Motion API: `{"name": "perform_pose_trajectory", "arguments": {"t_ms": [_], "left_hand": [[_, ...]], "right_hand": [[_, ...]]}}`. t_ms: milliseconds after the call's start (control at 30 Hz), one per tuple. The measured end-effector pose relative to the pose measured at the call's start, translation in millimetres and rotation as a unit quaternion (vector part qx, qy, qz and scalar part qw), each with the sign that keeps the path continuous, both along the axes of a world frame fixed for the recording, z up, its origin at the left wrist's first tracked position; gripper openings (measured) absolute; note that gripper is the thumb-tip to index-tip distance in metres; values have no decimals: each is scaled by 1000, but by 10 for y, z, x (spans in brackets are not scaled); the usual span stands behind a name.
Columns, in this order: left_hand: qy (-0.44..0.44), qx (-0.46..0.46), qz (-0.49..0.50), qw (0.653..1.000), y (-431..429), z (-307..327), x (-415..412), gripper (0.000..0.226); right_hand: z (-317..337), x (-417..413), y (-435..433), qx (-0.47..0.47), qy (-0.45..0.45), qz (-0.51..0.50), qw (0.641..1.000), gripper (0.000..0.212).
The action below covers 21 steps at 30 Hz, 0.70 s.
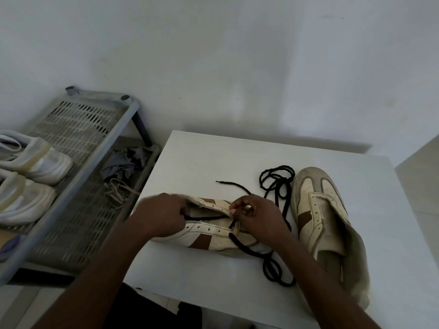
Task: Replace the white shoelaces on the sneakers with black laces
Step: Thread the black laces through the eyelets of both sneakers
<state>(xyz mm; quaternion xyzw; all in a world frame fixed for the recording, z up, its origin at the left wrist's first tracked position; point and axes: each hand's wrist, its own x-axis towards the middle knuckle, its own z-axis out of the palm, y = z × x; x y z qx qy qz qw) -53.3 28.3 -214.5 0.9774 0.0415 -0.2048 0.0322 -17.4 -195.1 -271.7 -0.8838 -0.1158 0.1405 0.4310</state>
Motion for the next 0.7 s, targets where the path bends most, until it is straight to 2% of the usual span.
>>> {"name": "perform_pose_trajectory", "arguments": {"t_ms": [200, 300, 400, 533, 633, 700], "left_hand": [[-15, -56, -4, 998, -30, 21, 87, 31], [-44, -85, -6, 995, -59, 3, 111, 14], [-53, -90, -33, 994, -56, 12, 101, 6], [-99, -114, -41, 988, 96, 91, 76, 7], [-115, -98, -38, 988, 212, 168, 55, 8], [-107, -81, -41, 990, 247, 191, 47, 8]], "right_hand": [[1, 2, 21, -9, -15, 15, 1000, 10], [0, -8, 44, 26, -20, -36, 999, 21], [4, -52, 105, 58, -7, -67, 996, 19], [-21, -48, 72, 11, -24, -55, 998, 8], [-89, -51, 33, -56, -63, -22, 996, 11], [-115, -61, 29, -54, -80, -19, 995, 18]]}}
